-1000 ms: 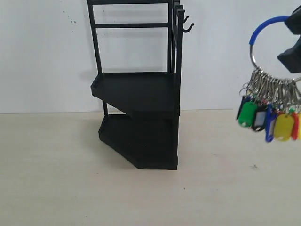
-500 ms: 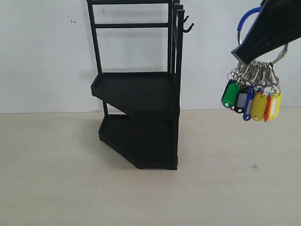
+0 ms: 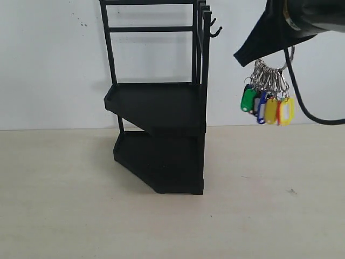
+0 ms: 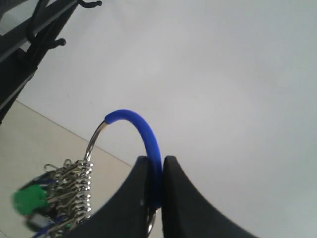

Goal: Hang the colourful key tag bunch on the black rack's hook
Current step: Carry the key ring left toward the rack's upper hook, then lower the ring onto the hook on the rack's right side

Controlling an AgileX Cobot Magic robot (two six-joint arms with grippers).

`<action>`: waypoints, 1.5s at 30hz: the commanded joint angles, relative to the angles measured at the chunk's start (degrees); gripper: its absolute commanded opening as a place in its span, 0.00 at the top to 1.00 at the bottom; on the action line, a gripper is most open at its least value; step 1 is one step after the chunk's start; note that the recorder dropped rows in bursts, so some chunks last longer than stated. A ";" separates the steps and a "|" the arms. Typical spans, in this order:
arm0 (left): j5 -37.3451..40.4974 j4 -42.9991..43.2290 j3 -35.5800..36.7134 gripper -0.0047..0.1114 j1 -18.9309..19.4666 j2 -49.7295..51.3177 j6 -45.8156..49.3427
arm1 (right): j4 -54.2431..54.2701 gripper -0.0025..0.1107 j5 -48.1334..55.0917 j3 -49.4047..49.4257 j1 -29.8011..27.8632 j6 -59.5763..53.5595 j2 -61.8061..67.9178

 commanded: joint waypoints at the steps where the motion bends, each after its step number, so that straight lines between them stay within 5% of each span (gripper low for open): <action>1: -0.19 0.28 0.16 0.92 0.10 -0.12 0.20 | -1.69 0.98 -7.32 -0.88 -4.19 4.43 0.94; 45: -0.19 0.28 0.16 0.92 0.10 -0.12 0.20 | -1.22 0.98 -22.36 -6.50 -7.04 10.85 8.24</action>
